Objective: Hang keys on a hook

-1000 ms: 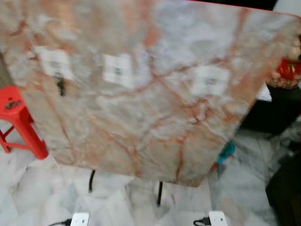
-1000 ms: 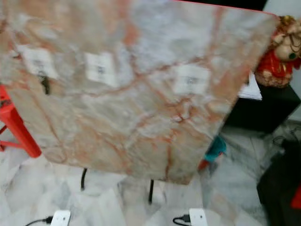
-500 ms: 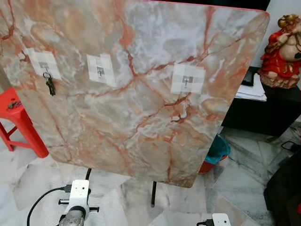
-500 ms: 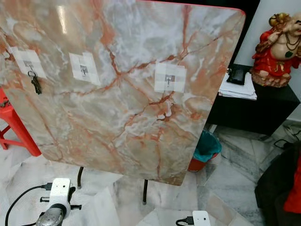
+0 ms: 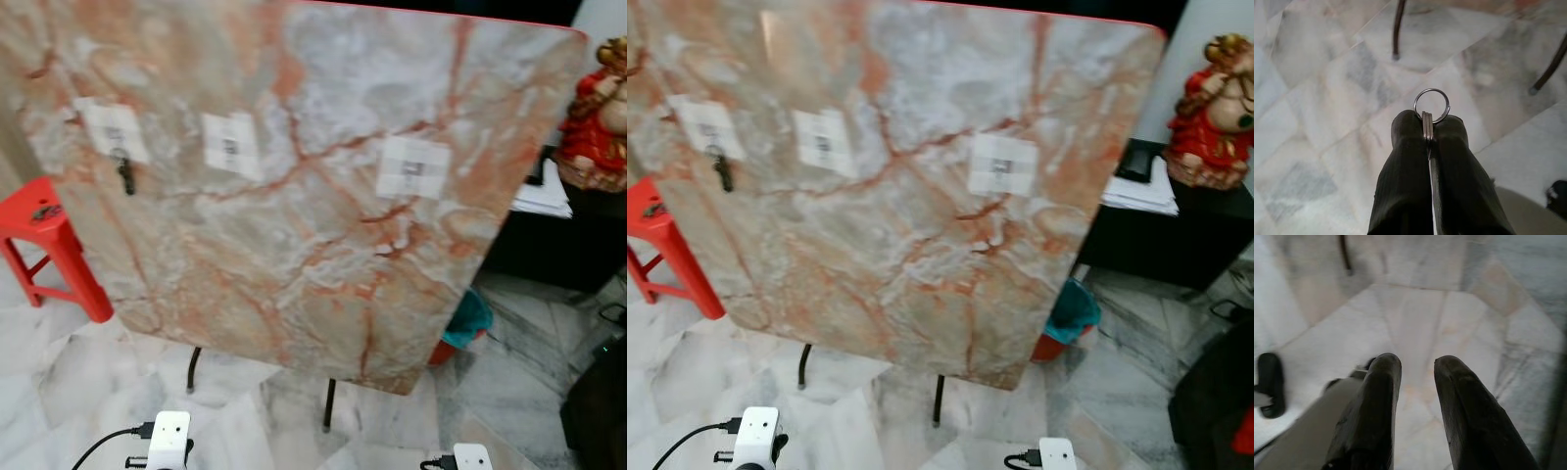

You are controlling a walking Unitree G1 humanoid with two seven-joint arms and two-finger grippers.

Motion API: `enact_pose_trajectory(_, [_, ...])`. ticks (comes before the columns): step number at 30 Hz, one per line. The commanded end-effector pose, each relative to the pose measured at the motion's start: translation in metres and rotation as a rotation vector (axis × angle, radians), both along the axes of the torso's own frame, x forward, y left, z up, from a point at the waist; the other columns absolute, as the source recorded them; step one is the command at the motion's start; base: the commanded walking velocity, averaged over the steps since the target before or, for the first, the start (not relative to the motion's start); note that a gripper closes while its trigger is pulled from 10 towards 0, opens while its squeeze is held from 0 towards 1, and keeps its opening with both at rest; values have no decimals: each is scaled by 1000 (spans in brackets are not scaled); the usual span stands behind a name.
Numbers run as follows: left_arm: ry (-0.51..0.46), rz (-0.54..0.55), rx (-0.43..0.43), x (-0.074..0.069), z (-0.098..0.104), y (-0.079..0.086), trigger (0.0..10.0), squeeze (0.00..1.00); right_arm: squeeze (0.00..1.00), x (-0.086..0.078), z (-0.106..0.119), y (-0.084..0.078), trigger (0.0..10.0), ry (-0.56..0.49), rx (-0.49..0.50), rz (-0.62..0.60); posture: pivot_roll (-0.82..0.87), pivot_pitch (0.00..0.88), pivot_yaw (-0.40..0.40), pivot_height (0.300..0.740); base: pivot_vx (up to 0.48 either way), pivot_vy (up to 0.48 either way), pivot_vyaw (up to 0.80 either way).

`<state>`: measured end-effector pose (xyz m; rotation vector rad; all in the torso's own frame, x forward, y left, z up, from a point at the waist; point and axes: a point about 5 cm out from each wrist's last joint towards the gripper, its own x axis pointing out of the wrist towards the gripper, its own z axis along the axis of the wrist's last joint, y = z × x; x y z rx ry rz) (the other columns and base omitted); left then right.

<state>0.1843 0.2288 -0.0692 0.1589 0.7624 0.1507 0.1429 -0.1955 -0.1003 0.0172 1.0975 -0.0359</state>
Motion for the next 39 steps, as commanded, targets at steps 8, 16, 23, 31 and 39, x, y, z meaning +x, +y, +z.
enact_pose_trajectory(8, [75, -6, -4, -8, -7, -2, 10000, 0, 0, -2, -1, -1, 10000, 14, 9, -22, 8, 0, -74, 722, 0, 459, -800])
enact_pose_trajectory(16, [84, -1, -6, -10, -7, 1, 10000, 0, 0, -2, 0, -1, 10000, -5, 18, -42, 9, 0, -74, 722, 0, 458, -277])
enact_pose_trajectory(23, [89, 7, -7, -12, -8, 3, 10000, 0, 0, -2, -1, 0, 10000, -5, 23, -42, 14, 0, -74, 722, 0, 457, 0])
enact_pose_trajectory(31, [86, 5, -7, -12, -7, 5, 10000, 0, 0, -2, -1, 0, 10000, 5, 16, -24, 13, 0, -71, 722, 0, 457, 0])
enact_pose_trajectory(39, [98, 4, -12, -14, -8, 7, 10000, 0, 0, -3, -1, 0, 10000, 3, 21, -30, 17, 0, -70, 722, 0, 391, 0])
